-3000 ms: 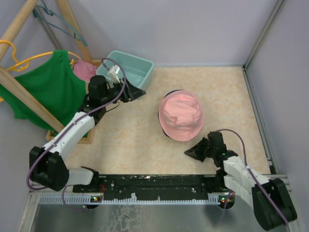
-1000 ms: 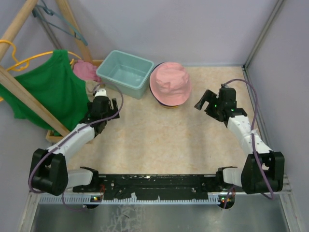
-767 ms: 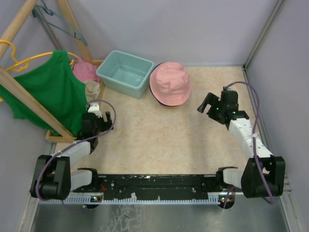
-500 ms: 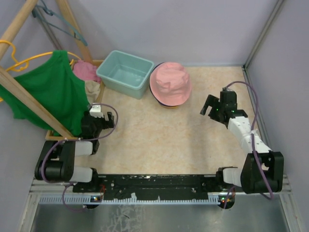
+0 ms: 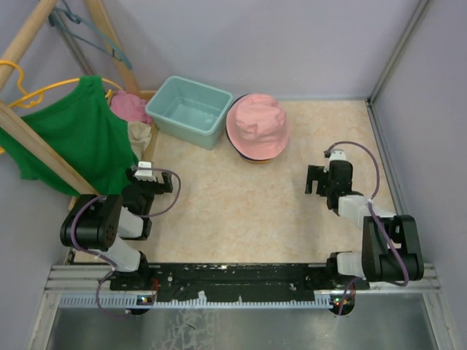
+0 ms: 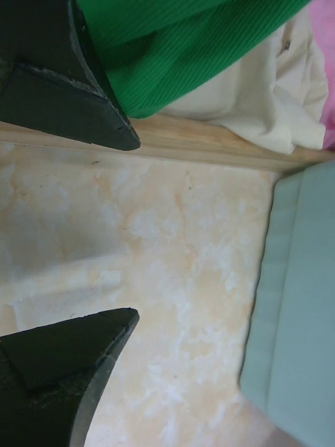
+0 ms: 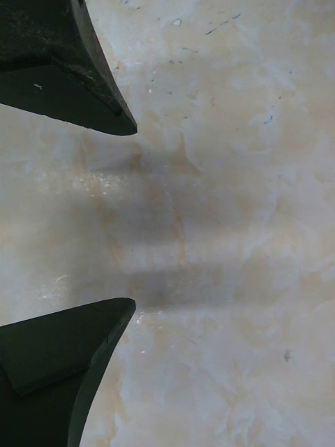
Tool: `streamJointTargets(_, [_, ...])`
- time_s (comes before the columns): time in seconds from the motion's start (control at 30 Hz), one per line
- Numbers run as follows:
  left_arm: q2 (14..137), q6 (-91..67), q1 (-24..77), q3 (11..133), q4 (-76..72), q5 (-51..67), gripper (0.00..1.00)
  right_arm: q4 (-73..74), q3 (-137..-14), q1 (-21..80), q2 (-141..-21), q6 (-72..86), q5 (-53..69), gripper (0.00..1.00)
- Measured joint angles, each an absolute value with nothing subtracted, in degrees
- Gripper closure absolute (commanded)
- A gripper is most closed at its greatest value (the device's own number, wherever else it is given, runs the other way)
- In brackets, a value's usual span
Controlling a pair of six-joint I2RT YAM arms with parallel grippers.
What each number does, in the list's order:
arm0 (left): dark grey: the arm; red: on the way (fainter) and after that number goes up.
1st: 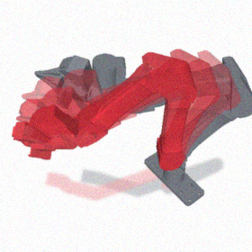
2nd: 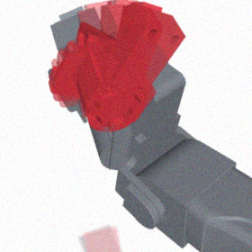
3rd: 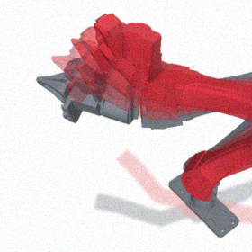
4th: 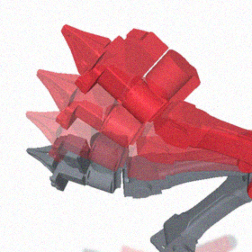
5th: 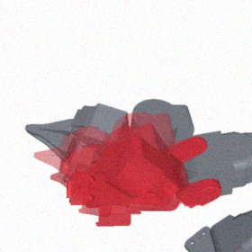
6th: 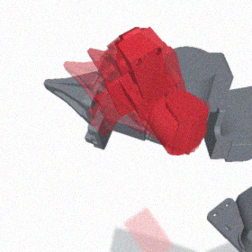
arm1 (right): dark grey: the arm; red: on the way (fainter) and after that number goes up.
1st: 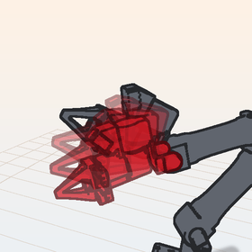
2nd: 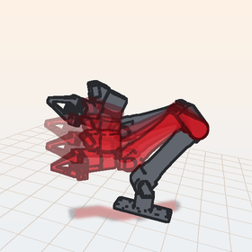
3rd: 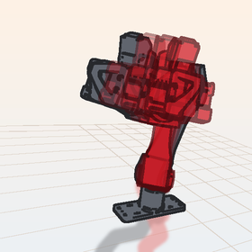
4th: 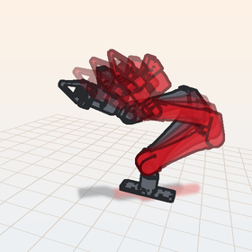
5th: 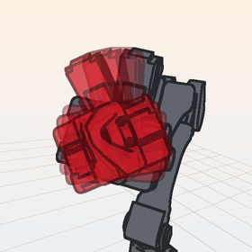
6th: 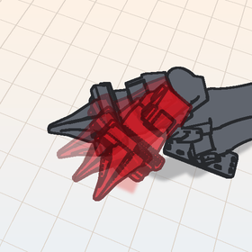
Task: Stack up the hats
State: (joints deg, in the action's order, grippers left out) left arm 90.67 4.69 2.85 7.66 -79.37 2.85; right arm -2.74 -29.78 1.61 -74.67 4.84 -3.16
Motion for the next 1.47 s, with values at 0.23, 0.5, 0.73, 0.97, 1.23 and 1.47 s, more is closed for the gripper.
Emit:
streamJointTargets(0.23, [90.76,2.90,2.46,11.27,-77.34,-1.26,0.00,-29.76,-20.93,-1.23,-78.74,3.73,1.85,0.01])
streamJointTargets(0.5, [90.76,2.33,2.09,11.35,-76.62,-1.91,0.00,-56.80,-10.41,-1.96,-81.84,3.95,0.56,0.01])
streamJointTargets(0.73, [90.76,2.35,2.09,11.46,-75.83,-1.89,0.00,-62.63,-9.82,-1.61,-82.78,4.03,-1.69,0.01])
streamJointTargets(0.97, [90.76,2.35,2.09,11.55,-75.42,-1.89,0.00,-64.79,-9.80,-1.52,-82.78,4.01,-1.89,0.01])
streamJointTargets(1.23, [90.76,2.35,2.09,11.55,-75.37,-1.89,0.00,-65.17,-9.80,-1.52,-82.78,4.01,-1.89,0.01])
streamJointTargets(1.47, [90.76,2.35,2.09,11.55,-75.37,-1.89,0.00,-65.08,-9.82,-1.52,-82.78,3.88,-1.72,0.01])
